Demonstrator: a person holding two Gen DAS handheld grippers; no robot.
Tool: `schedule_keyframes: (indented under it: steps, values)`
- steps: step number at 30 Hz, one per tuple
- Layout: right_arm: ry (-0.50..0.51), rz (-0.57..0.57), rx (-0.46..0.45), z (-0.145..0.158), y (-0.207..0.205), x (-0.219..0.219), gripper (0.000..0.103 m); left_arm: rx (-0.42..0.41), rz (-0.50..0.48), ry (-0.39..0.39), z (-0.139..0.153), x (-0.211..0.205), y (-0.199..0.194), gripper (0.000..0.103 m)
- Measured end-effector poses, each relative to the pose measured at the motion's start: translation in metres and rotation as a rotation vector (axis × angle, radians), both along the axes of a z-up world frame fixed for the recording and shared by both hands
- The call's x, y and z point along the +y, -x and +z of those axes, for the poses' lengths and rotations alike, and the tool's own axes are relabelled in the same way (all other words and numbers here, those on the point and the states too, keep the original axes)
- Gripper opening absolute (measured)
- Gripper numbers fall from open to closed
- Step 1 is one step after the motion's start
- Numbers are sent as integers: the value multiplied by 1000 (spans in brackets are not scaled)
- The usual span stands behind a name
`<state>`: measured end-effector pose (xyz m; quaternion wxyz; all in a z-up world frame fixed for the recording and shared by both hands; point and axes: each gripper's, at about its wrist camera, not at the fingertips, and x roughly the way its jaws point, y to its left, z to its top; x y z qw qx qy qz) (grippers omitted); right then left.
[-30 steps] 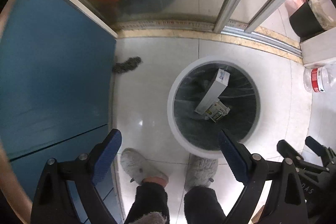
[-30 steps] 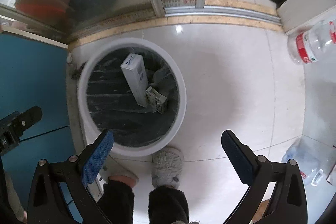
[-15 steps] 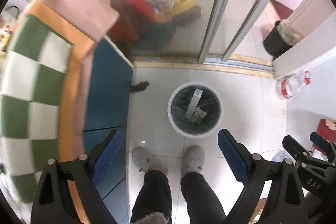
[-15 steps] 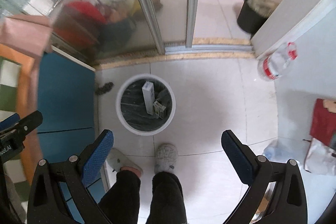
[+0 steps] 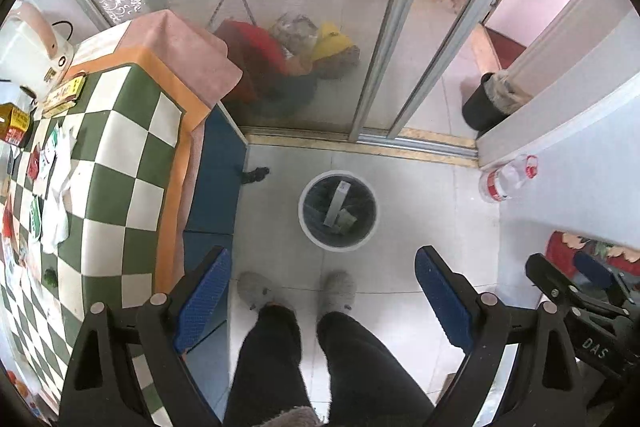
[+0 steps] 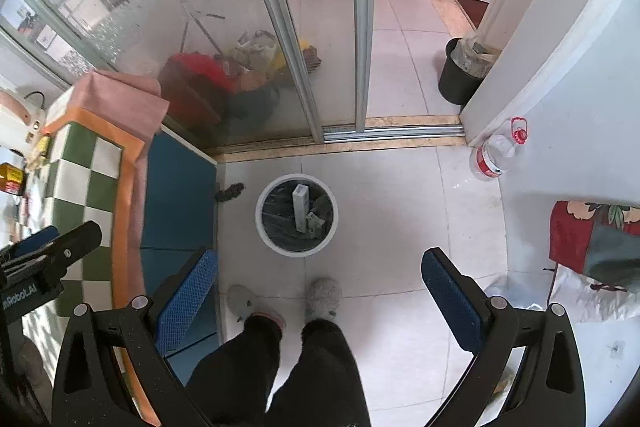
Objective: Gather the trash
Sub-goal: 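Swing both tools back toward the counter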
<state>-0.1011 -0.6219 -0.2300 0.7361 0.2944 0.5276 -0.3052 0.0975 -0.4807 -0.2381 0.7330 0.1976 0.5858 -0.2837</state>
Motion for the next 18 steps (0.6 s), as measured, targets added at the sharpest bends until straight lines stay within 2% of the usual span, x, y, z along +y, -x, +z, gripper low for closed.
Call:
schedule_keyframes:
  steps: [4, 5, 9, 14, 18]
  values:
    - [-30, -1, -29, 14, -3, 4, 103, -15, 31, 48, 28, 14, -14, 95]
    - [-34, 4, -35, 20, -8, 6, 103, -22, 46, 60, 35, 18, -20, 103]
    - [-55, 58, -70, 32, -46, 17, 103, -84, 161, 91, 58, 58, -65, 103]
    - [-76, 169, -117, 54, -131, 58, 103, -160, 350, 67, 81, 149, -131, 103]
    - [-109, 309, -131, 60, -219, 114, 103, -184, 570, 1, 78, 260, -183, 103]
